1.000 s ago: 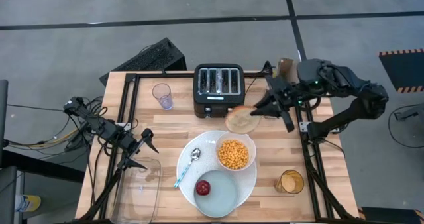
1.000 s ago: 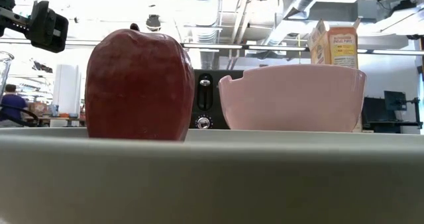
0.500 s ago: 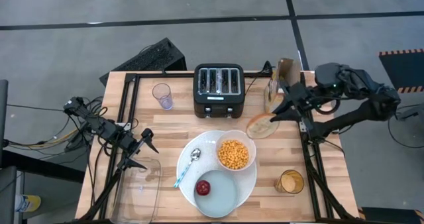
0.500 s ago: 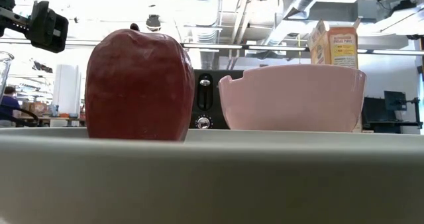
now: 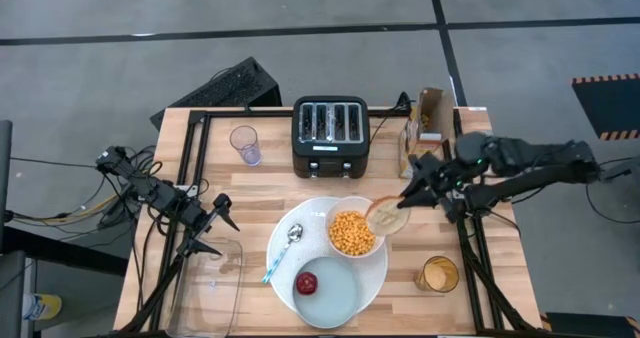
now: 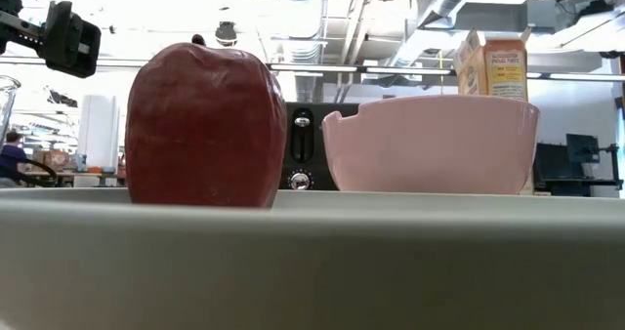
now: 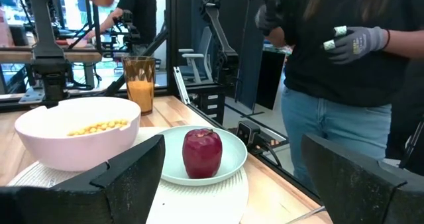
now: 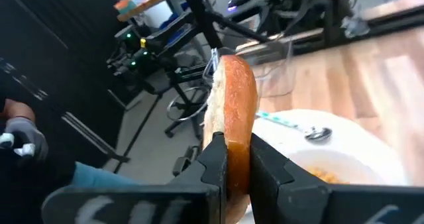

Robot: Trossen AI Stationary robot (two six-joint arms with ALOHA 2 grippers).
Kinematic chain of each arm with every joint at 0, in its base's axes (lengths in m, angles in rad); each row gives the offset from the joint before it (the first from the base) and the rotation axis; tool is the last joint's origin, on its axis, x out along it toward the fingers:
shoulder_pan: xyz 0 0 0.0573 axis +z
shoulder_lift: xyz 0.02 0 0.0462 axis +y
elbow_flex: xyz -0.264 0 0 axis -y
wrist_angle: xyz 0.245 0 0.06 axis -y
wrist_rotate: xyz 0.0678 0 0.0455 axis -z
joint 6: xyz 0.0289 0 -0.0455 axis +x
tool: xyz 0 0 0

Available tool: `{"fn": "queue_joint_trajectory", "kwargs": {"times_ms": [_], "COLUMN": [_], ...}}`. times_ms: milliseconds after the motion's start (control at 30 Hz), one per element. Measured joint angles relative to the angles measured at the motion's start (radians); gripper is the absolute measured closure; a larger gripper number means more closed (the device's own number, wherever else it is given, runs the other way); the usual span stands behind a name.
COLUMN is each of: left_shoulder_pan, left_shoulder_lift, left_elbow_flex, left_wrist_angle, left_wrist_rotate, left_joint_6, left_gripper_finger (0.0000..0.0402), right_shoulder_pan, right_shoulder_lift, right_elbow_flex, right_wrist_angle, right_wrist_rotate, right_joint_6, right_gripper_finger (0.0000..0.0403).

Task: Arrange a breakfast setting
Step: Put the brown bread to the right of the apple on the gray plate

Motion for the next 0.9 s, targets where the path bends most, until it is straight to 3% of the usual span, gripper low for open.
{"fn": "queue_joint_trajectory", "kwargs": {"times_ms": [167, 367, 600, 900], "left_shoulder_pan": [0.000, 0.000, 0.000, 0.000], "left_shoulder_lift": [0.000, 0.000, 0.000, 0.000], "left_elbow_flex": [0.000, 0.000, 0.000, 0.000], "left_wrist_angle": [0.000, 0.000, 0.000, 0.000], "left_wrist_rotate": [0.000, 0.000, 0.000, 0.000], "left_joint_6": [-0.001, -0.002, -0.002, -0.002], "left_gripper_finger": [0.0062, 0.0062, 0.0062, 0.0062], "right_shoulder_pan": [0.069, 0.160, 0.240, 0.254], "right_shoulder_lift": [0.011, 0.079, 0.207, 0.344], "right_elbow_flex": [-0.158, -0.241, -0.249, -0.248], "right_wrist_angle": [0.158, 0.263, 0.403, 0.480], "right_wrist_rotate": [0.003, 0.069, 0.106, 0.140], "right_joint_6": [0.048, 0.070, 0.069, 0.112], "right_gripper_finger": [0.0343, 0.0343, 0.0343, 0.0343]}}
